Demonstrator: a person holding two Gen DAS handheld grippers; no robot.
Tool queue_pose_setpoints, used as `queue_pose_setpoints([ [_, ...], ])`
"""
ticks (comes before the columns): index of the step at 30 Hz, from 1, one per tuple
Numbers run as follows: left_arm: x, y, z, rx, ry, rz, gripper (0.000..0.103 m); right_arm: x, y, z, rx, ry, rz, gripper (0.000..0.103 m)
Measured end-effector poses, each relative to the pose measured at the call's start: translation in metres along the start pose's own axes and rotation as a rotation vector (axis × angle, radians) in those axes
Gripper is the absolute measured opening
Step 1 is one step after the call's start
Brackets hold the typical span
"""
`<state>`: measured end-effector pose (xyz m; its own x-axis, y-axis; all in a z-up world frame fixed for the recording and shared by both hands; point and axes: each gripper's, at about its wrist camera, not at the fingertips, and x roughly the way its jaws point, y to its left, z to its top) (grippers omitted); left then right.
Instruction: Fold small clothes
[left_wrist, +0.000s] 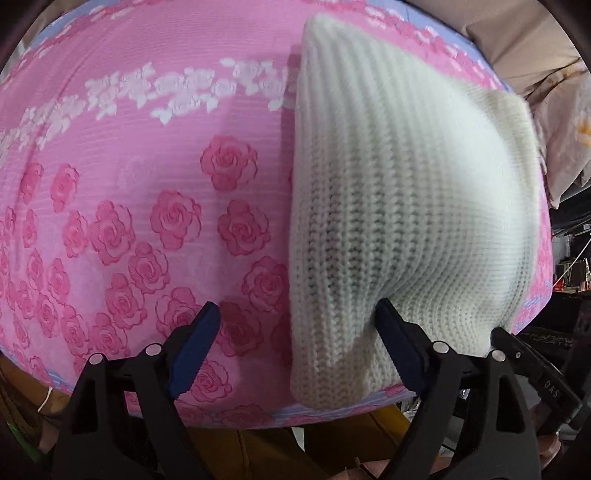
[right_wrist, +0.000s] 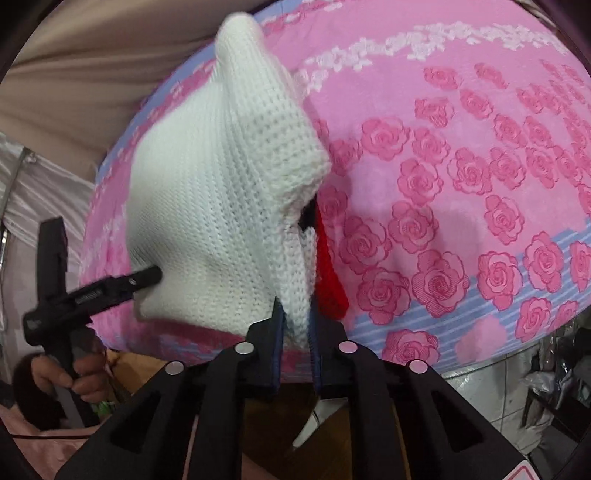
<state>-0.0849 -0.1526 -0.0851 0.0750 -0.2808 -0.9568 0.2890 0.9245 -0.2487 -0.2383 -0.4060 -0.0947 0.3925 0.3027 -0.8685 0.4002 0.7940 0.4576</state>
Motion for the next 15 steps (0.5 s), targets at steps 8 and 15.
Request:
queue_pose_setpoints([
  [8,-0.019,-0.001,0.046,-0.076,-0.136,-0.135,0.096,-0.037,-0.004,0.057,0.049,-0.192,0.034,0.081],
  [15,0.033,0.000,0.062,-0.146,-0.078,-0.221,0.098,0.030,-0.011,0.088,0.117,-0.056,0.142,0.081],
])
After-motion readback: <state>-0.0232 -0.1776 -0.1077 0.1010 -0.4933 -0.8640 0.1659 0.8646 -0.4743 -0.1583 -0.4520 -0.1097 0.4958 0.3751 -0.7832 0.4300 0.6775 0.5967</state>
